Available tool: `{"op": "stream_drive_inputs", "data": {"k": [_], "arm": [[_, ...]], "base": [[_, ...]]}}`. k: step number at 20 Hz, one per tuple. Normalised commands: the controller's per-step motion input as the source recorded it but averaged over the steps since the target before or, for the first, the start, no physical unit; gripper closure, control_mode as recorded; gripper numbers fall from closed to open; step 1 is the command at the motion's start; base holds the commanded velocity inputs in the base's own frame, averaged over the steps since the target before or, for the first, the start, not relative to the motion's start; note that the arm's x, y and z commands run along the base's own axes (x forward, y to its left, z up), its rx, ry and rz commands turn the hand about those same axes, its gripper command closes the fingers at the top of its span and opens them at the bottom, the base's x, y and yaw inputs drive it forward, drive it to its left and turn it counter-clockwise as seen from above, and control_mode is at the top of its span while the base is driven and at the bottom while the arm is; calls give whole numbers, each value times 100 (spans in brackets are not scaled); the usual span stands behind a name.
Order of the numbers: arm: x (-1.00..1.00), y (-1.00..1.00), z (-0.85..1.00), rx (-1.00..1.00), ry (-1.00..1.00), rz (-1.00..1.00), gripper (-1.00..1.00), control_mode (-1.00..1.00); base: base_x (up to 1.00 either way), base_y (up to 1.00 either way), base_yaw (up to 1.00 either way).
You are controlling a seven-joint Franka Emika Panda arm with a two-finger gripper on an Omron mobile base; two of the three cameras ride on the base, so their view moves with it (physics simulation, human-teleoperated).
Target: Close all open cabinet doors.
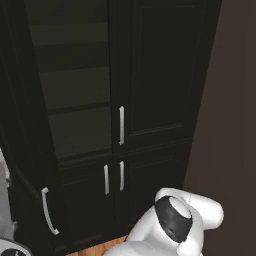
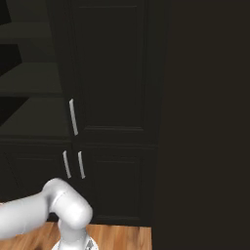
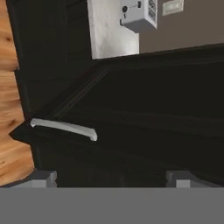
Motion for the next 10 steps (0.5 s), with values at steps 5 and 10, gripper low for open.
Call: {"op": "stream_drive_inputs", "data": {"k": [5, 10], "arm": [[73, -14, 14, 10, 2, -14, -100, -100], [71, -34, 0, 5, 0, -11, -100, -100]], "base": [[0, 0, 0], [0, 0, 0]]}}
